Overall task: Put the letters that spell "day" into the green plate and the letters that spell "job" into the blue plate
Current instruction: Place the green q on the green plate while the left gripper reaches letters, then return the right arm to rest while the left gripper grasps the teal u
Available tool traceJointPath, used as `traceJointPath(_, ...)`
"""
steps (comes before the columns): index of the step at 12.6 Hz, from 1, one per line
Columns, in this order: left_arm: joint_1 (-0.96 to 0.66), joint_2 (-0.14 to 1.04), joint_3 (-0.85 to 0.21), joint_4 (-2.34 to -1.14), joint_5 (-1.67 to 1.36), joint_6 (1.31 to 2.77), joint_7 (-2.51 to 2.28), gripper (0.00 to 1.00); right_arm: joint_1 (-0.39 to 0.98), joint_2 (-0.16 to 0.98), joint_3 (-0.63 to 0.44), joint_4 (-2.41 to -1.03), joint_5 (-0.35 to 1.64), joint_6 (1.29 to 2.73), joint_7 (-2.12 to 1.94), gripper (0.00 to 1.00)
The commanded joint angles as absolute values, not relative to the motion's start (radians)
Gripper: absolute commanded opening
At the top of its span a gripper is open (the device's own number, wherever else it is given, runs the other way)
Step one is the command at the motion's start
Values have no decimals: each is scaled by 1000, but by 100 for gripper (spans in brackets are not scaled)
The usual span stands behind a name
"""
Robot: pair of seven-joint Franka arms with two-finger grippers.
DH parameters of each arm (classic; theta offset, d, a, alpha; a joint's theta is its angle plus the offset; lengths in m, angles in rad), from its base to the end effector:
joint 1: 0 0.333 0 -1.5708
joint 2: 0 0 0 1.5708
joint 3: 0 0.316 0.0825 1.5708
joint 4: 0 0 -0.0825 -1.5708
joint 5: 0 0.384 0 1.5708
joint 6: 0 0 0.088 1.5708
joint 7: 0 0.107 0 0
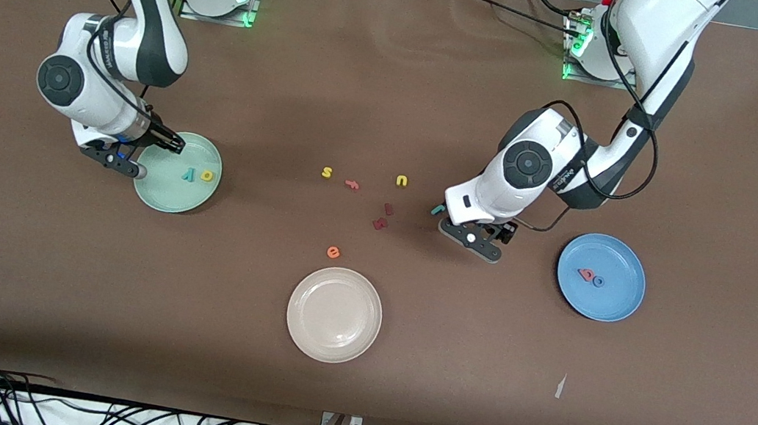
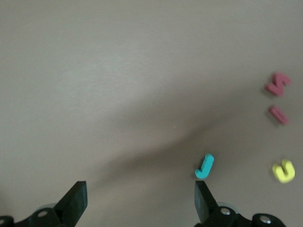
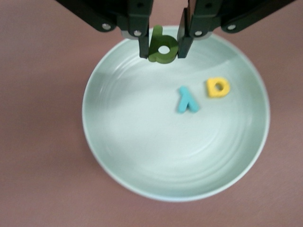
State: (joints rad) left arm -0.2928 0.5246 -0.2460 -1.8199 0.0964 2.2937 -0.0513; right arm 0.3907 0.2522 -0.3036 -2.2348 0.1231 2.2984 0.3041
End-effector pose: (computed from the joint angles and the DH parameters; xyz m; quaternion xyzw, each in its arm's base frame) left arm 0.5608 -0.3201 0.2534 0.9656 -0.2583 -0.0232 0.0199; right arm 0.5234 0.0468 0.2484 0.9847 -0.1511 -0.0860 0.0123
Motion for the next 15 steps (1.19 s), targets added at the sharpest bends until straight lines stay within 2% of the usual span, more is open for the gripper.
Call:
traceJointPath(1, -319, 535, -241, -1793, 95, 2257, 77, 100, 380, 352, -301, -2162, 135, 2329, 268, 21)
traceJointPath(2, -339, 537, -241, -1795, 94, 2256, 75, 100, 382, 363, -301, -2155, 135, 2329, 268, 56)
traceJointPath(3, -351, 537, -241, -1799, 94, 2255, 69, 100, 380, 361, -301, -2152, 135, 2324, 268, 100)
traceJointPath(5, -382, 541, -239, -1805, 94, 2255, 68, 100, 382, 333, -299, -2117, 135, 2292, 262, 100)
traceJointPath(6, -391, 554, -238, -1807, 95, 2255, 57, 100, 382, 325, -299, -2067, 135, 2223, 261, 100)
traceJointPath(8, -416, 572, -235, -1807, 101, 2261, 37, 100, 380, 328, -305, -1903, 129, 2041, 224, 100)
traceJointPath(15, -439, 649, -239, -1792, 189, 2338, -61, 99, 284, 327, -357, -1433, 120, 1630, -107, 100)
